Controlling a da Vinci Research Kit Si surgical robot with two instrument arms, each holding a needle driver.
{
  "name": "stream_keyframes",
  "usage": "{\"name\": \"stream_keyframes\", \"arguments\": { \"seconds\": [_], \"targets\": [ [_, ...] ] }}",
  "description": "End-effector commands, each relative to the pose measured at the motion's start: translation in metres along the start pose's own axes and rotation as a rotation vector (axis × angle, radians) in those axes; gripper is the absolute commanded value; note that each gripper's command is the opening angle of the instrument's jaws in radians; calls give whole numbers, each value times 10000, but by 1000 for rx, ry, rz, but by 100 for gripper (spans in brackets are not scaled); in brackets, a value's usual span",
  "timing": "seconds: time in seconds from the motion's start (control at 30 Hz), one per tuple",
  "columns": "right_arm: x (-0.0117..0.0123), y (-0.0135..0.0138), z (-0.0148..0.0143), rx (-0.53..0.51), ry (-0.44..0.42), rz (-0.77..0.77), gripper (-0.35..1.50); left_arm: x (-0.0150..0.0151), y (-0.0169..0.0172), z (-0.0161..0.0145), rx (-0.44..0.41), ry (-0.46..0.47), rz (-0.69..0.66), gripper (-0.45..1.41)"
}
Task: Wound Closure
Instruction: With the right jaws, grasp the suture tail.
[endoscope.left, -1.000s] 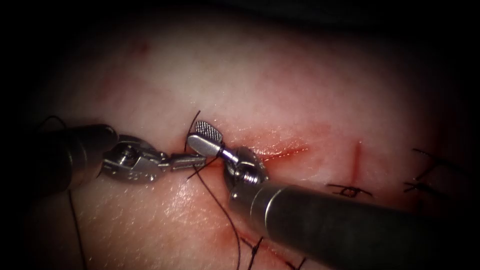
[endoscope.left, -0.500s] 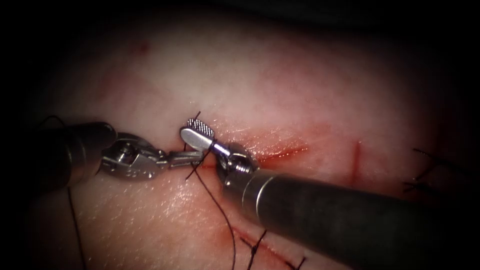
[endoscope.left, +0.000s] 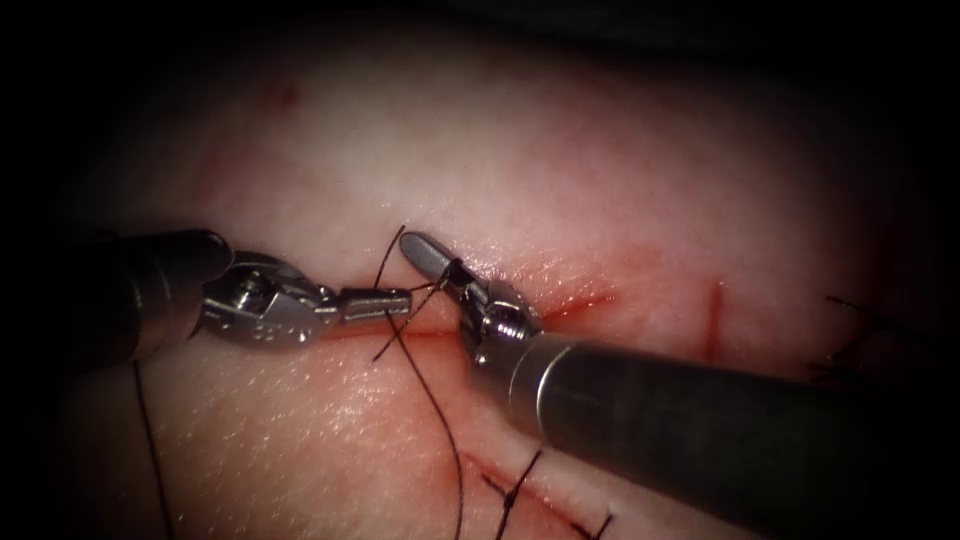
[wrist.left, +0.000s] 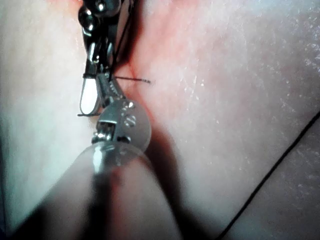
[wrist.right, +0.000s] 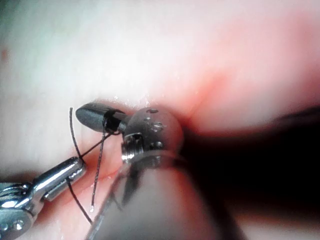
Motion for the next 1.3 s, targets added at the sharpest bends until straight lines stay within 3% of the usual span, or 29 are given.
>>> {"name": "stream_keyframes", "arguments": {
  "seconds": [0.03, 0.33, 0.37, 0.43, 0.47, 0.53, 0.73, 1.1, 1.23, 1.27, 1.3],
  "targets": [
    [-11, -2, 4, 13, -13, -23, -35, -4, -2, 6, 2, 2, 3, -45],
    [-23, -14, -3, 80, -41, -54, -35, 0, 7, -7, -2, -5, 4, -45],
    [-23, -14, -3, 99, -28, -35, -15, 0, 7, -7, -1, -5, 4, -45],
    [-23, -16, -3, 140, -6, 11, 76, 0, 7, -6, -1, -6, 5, -45],
    [-23, -17, -2, 150, -1, 18, 96, 0, 7, -6, -1, -6, 5, -45],
    [-23, -20, 2, 164, 7, 44, 118, 1, 8, -5, 0, -7, 6, -45],
    [-33, -24, 12, 175, -4, 48, 130, 1, 11, -4, -5, -9, 9, -45],
    [-27, -17, 21, 156, 2, 54, 126, -1, 6, 0, -7, -10, 4, -45],
    [-28, -18, 22, 155, 4, 55, 106, -1, 5, 1, -7, -11, 3, -45],
    [-28, -18, 21, 156, 4, 55, 96, -1, 5, 1, -7, -11, 3, -45],
    [-29, -19, 21, 154, 6, 55, 71, -1, 6, 1, -7, -11, 4, -45]
  ]
}}
